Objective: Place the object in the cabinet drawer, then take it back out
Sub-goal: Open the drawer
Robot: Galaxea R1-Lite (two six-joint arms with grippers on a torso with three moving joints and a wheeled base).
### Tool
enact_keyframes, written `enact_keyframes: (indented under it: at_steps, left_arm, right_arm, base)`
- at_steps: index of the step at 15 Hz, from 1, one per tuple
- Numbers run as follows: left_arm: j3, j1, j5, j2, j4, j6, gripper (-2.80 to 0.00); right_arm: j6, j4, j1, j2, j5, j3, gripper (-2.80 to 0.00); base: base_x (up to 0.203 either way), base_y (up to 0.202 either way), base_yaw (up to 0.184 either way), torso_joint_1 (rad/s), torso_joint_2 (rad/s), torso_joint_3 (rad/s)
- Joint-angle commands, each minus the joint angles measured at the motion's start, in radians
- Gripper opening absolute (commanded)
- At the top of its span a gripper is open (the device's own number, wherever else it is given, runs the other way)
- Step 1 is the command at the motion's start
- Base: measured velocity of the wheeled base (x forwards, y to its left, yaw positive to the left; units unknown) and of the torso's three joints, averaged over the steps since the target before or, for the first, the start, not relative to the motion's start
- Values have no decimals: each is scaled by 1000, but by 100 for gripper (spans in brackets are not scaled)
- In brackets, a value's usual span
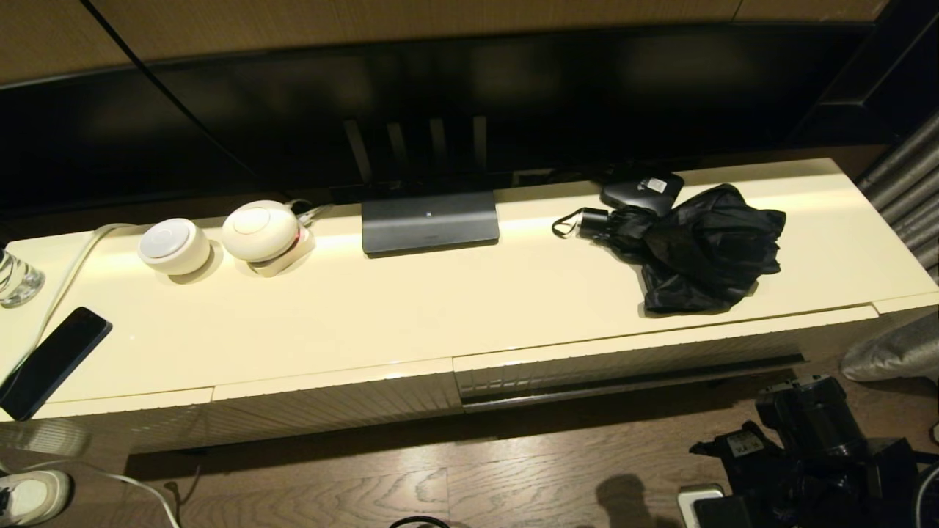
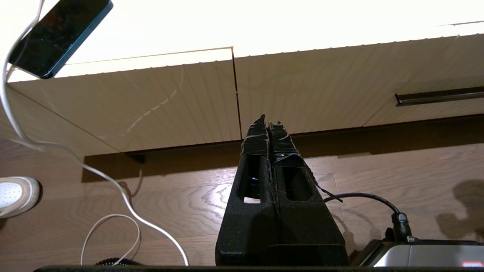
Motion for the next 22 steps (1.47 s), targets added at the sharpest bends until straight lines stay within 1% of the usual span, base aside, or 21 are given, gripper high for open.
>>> enact_keyframes:
  at_steps: [1, 4, 8, 11, 18, 20, 22]
  left_arm:
    - [3, 0, 0, 1, 0, 0, -280]
    - [3, 0, 0, 1, 0, 0, -280]
    - [3, 0, 0, 1, 0, 0, -280]
    - [3, 0, 0, 1, 0, 0, -280]
    - [3, 0, 0, 1, 0, 0, -280]
    - [3, 0, 0, 1, 0, 0, -280]
    - [3, 0, 0, 1, 0, 0, -280]
  right_arm:
    - [-15, 5, -7, -4, 13, 8, 0]
    - [-12, 0, -8, 42, 24, -2, 0]
    - [-11, -12, -12, 113, 34, -50, 0]
    - [-13, -42, -27, 173, 36, -111, 0]
    - [-20, -62, -55, 235, 31, -181, 0]
    - [-33, -104, -61, 261, 32, -200, 0]
    - [-41, -116, -69, 271, 33, -215, 0]
  base:
    - [0, 0, 0, 0, 0, 0]
    - [0, 0, 0, 0, 0, 0]
    - [0, 0, 0, 0, 0, 0]
    - [0, 0, 0, 0, 0, 0]
    - [0, 0, 0, 0, 0, 0]
    - [0, 0, 0, 0, 0, 0]
    - [0, 0, 0, 0, 0, 0]
